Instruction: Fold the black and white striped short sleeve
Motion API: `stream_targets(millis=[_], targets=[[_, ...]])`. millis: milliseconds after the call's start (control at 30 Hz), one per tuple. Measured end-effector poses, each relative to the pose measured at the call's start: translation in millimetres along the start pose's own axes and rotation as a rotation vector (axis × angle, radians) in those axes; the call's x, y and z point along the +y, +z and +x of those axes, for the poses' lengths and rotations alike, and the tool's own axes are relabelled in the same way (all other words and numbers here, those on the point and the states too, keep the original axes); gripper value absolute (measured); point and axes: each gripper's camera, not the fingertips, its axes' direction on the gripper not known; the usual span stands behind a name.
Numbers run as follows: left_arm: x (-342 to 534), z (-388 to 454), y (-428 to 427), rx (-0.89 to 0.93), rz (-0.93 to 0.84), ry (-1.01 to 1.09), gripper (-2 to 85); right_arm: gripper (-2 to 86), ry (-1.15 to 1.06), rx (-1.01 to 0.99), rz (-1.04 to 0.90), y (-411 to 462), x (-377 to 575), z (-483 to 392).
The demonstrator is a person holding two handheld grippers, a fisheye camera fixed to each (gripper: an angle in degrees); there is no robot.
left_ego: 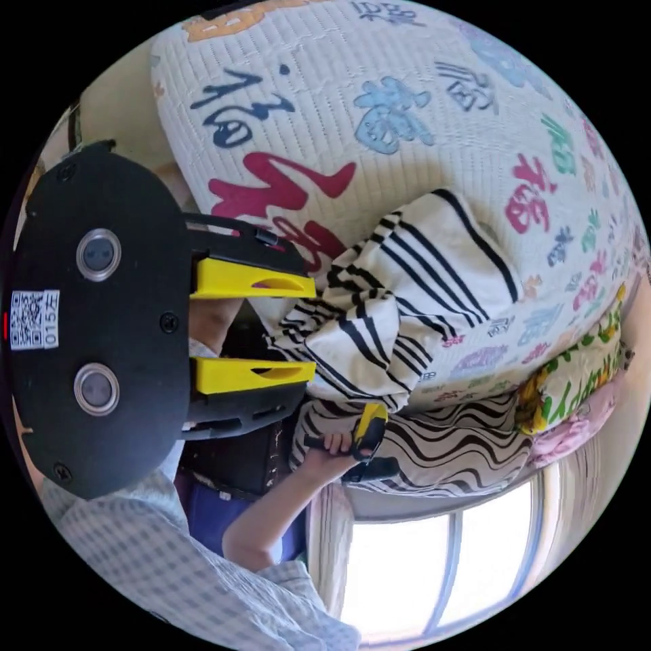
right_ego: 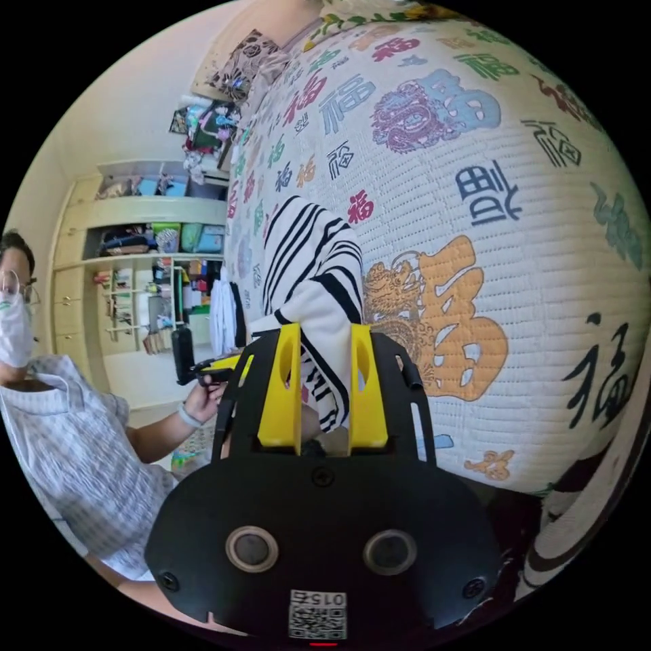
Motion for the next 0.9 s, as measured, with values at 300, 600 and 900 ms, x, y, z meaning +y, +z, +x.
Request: stream_targets(millis=[300, 600, 900], targets=[[-79.1, -33.4, -10.4, 0.459, 0.271, -0.037, -0.4, 15.9, 0.019, 0.061, -0.004, 33.1, 42.4, 55.1], [-138.5, -25.3, -96.8, 0.418, 0.392, 0.124, -0.8, 16.1, 0.234, 0.114, 0.062, 89.2, 60.8, 80.8], [-119.7, -25.8, -135.5, 0.453, 0.347, 0.19, -0.8, 2.2, 0.158, 0.093, -0.05, 114.5, 17.3, 69.0]])
